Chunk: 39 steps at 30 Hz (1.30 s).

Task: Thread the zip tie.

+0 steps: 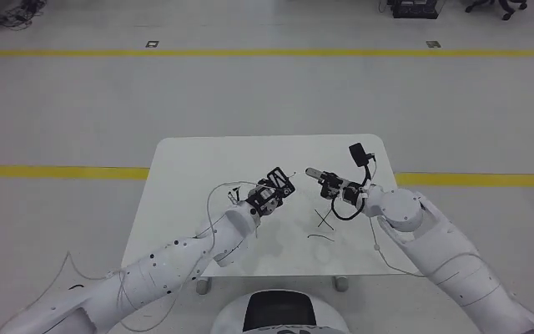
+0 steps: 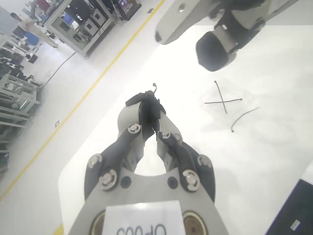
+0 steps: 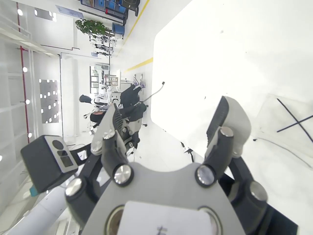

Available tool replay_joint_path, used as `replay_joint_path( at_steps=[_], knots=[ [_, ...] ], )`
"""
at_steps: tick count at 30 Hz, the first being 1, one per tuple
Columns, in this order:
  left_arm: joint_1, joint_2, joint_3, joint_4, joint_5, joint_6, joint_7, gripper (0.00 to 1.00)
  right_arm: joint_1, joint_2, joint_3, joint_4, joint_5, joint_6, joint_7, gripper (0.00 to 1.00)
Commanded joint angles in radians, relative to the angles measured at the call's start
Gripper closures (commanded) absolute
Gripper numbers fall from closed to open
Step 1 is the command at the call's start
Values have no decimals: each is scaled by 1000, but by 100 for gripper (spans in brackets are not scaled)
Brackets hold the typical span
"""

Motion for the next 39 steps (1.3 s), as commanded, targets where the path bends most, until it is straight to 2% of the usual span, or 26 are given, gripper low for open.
replay_joint_path(
  at_steps=[1,4,5,7,9,13,15,18,20,28,29,31,33,35,39],
  knots=[
    [-1,-1,2,0,2,2,-1,100,0,0,0,0,0,0,0,0],
    [7,-2,-3,6,-24,-6,-6,100,0,0,0,0,0,0,0,0],
    [14,-4,-21,6,-89,-17,-3,100,-2,-1,2,3,6,-23,10,0],
    [27,-5,-57,14,-237,-58,1,100,-2,1,21,33,23,-116,62,0],
    [34,-6,-100,34,-417,-144,-7,100,6,7,47,93,39,-226,169,0],
    [34,-6,-151,100,-650,-304,-35,100,20,11,84,180,93,-382,311,0],
    [31,-8,-166,134,-736,-369,-47,100,28,10,88,209,96,-442,354,0],
    [28,-15,-175,175,-852,-435,-74,100,45,6,79,249,93,-528,424,0],
    [22,-21,-180,209,-928,-475,-86,100,58,3,72,272,91,-521,442,0],
    [24,-21,-180,207,-931,-474,-81,100,58,3,72,272,91,-521,442,0],
    [36,-23,-185,207,-966,-468,-65,100,58,3,72,272,91,-521,442,0],
    [45,-26,-197,214,-1065,-468,-81,100,57,2,73,269,74,-528,442,0],
    [60,-29,-215,226,-1218,-478,-107,100,61,0,88,271,170,-528,561,0],
    [65,-32,-230,247,-1361,-497,-162,100,72,-2,125,310,233,-528,676,0],
    [57,-38,-237,291,-1533,-534,-272,100,82,-21,172,365,294,-528,822,0]
  ],
)
